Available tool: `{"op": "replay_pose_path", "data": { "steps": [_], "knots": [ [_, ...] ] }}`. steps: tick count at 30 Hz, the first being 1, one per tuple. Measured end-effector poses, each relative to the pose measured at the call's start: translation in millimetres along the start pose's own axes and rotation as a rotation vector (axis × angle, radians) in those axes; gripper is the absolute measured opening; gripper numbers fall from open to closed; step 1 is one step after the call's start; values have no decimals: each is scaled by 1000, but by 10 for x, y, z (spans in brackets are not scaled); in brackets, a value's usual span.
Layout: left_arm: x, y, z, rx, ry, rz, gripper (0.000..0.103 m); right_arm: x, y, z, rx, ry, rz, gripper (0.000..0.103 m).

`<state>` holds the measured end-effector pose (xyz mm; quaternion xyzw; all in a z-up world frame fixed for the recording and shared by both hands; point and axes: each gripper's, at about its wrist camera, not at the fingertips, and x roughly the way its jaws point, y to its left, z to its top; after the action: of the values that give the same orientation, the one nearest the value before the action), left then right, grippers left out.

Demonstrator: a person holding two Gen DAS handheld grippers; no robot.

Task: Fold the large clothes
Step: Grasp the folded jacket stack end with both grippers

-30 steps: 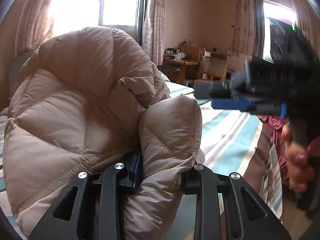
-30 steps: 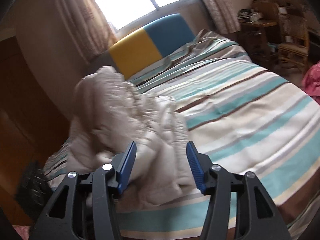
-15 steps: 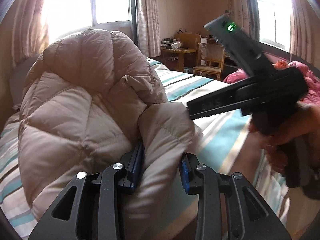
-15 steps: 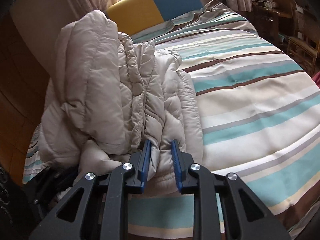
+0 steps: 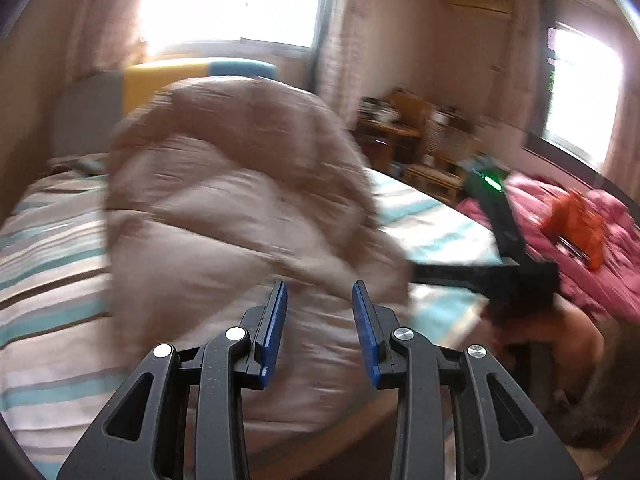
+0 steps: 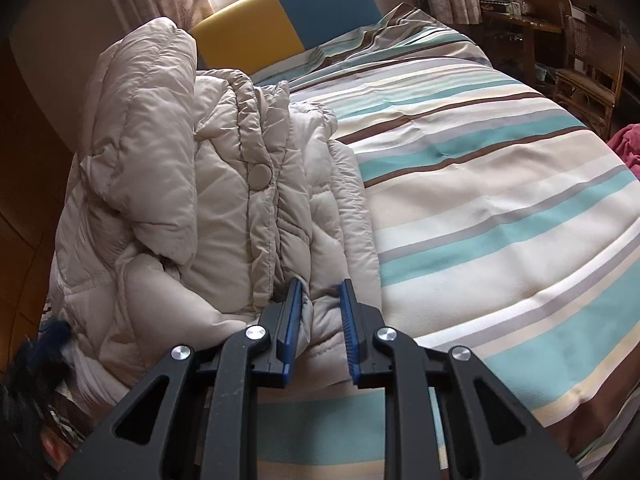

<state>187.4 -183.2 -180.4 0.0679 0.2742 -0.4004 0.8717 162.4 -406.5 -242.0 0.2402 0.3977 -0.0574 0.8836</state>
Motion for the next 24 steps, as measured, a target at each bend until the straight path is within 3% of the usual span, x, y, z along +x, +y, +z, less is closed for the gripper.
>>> {"op": "replay_pose_path", "data": {
  "steps": [11,15,19,21,24],
  "knots": [
    [132,1195,444,-243,-49,343,33,30,-37,14,6,2,16,20],
    [319,1332,528,-267,-2,342,33,32,-69,22,16,-6,32,22],
    [563,1146,637,-214,30,369,33,-23,-149,26,37,-33,53,29],
    [669,1072,642,-193,39,381,33,-73,-221,39,64,-47,46,38],
    [768,1017,701,-172,56,378,33,-213,-336,107,109,-82,44,39]
  ]
}}
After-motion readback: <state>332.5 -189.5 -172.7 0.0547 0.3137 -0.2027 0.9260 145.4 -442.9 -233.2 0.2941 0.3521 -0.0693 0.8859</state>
